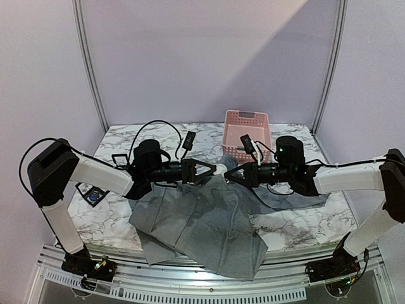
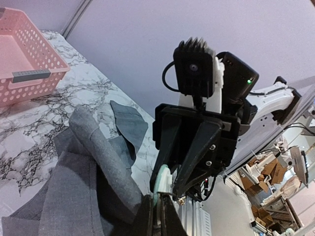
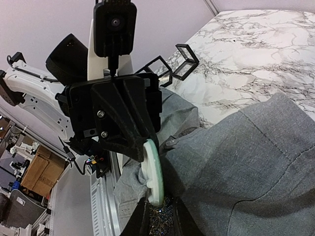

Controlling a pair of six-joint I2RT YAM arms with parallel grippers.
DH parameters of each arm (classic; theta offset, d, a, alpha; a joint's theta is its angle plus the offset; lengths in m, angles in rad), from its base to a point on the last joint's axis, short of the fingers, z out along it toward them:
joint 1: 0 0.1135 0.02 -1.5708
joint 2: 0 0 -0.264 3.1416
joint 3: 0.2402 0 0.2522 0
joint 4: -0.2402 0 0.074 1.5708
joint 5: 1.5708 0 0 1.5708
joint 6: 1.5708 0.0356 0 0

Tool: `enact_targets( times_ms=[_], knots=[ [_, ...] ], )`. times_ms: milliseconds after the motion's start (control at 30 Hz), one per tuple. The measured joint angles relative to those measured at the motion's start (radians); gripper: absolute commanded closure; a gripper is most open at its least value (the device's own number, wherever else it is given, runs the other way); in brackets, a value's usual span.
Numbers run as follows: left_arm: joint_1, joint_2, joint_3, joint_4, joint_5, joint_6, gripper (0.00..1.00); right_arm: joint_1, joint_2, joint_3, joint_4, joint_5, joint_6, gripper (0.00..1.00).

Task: Remove the brooch from the garment

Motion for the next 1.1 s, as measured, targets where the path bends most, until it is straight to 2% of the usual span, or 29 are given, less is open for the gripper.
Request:
enact_targets(
  times_ms=[500, 633, 733, 767, 800, 867, 967, 1000, 1100],
  knots=[
    [0.0, 0.0, 0.0, 0.011, 0.011, -0.013, 1.0, 0.0, 0.034, 0.016, 0.031, -0.046, 0.002, 0.91],
    [0.0, 0.0, 0.0, 0.012, 0.016, -0.014, 1.0, 0.0, 0.037, 0.019, 0.035, -0.058, 0.007, 0.99],
    [0.001, 0.0, 0.0, 0.013, 0.023, -0.013, 1.0, -0.002, 0.037, 0.022, 0.035, -0.071, 0.014, 1.0],
    [0.002, 0.0, 0.0, 0.013, 0.026, -0.013, 0.97, -0.002, 0.037, 0.023, 0.035, -0.072, 0.013, 1.0],
    [0.002, 0.0, 0.0, 0.011, 0.03, -0.01, 0.89, -0.002, 0.037, 0.023, 0.032, -0.073, 0.013, 1.0],
    [0.003, 0.0, 0.001, 0.003, 0.037, -0.002, 0.66, -0.002, 0.037, 0.026, 0.021, -0.074, 0.01, 1.0],
    [0.003, -0.004, 0.013, -0.057, 0.068, 0.037, 0.42, -0.001, 0.037, 0.037, -0.006, -0.064, -0.013, 1.0],
    [0.006, -0.008, 0.024, -0.095, 0.078, 0.051, 0.38, -0.001, 0.037, 0.047, -0.031, -0.06, -0.026, 1.0],
    [0.018, -0.032, 0.061, -0.204, 0.105, 0.113, 0.34, -0.001, 0.037, 0.08, -0.111, -0.047, -0.074, 1.0]
  ],
)
